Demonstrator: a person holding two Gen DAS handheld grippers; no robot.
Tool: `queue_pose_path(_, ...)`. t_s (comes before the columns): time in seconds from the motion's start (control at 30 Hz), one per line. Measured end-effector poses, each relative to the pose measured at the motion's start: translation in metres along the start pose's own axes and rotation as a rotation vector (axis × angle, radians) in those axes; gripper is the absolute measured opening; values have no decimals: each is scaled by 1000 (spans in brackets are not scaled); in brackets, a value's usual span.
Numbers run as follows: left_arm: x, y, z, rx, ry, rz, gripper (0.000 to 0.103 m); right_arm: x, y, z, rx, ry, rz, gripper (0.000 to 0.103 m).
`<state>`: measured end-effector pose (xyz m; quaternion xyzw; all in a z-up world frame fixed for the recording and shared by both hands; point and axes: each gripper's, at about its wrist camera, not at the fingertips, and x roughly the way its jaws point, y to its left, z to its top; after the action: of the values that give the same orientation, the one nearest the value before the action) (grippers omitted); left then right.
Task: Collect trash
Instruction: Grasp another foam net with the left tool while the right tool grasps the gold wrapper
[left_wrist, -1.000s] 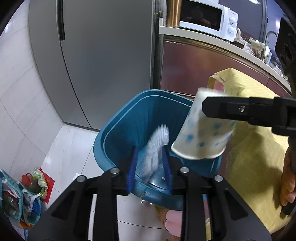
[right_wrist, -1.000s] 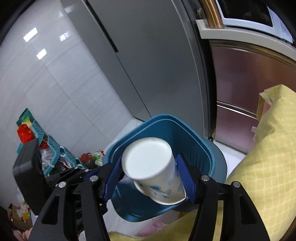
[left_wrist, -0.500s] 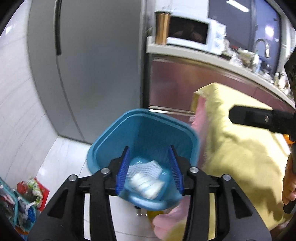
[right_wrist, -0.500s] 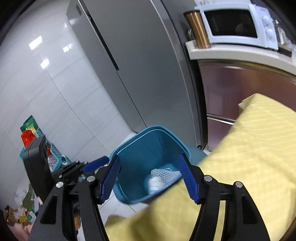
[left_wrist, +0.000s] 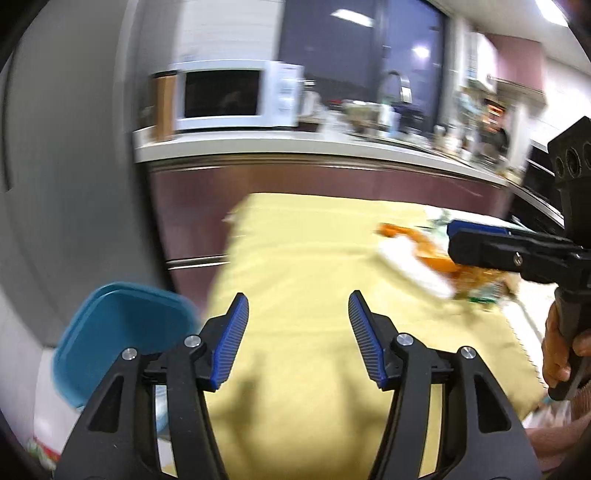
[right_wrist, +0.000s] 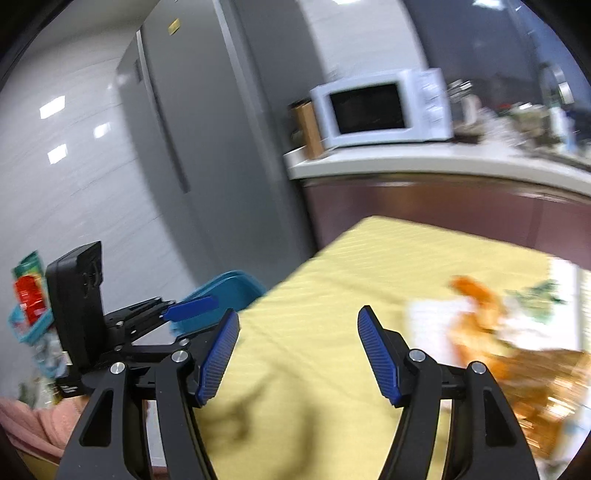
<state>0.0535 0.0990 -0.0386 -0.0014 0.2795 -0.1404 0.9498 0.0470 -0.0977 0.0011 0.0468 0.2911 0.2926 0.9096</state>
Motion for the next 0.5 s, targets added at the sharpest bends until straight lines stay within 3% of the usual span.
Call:
queue_pose_path(0.23, 21, -73, -1, 98, 28, -113, 57, -66, -58, -17, 96, -107, -223, 64)
queue_pose_path(0.4, 42, -97, 9, 123, 55, -151, 57, -72, -91, -28, 183, -94, -302, 64)
queue_pose_path(0.5, 55, -107, 15, 129, 77, -167, 57, -68, -105, -35, 227, -72, -293, 65)
